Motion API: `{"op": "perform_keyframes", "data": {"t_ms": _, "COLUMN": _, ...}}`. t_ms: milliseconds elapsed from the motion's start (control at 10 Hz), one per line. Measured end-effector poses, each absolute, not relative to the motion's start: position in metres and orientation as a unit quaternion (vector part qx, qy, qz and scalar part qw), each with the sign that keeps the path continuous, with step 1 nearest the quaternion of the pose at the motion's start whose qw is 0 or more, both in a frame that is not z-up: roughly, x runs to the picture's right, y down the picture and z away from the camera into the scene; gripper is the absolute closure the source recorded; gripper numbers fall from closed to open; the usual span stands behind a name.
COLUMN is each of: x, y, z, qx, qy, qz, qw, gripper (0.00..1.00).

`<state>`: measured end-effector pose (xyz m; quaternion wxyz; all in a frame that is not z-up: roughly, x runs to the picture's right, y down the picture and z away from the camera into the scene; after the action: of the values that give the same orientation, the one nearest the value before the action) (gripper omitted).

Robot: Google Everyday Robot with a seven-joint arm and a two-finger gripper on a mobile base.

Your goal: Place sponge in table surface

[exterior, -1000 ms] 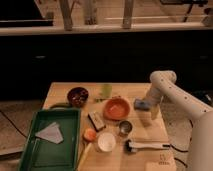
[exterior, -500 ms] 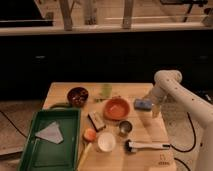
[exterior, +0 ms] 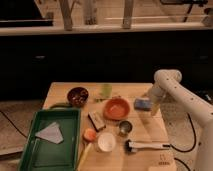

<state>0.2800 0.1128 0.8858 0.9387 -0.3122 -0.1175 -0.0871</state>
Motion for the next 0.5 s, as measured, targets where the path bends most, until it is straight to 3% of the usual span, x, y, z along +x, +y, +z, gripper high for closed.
{"op": "perform_keyframes", "data": {"t_ms": 500, "x": 0.272, "y": 0.110, "z": 0.908, "qx": -0.314, "qy": -0.112, "qz": -0.075, "qw": 0.940, "gripper": 0.20}}
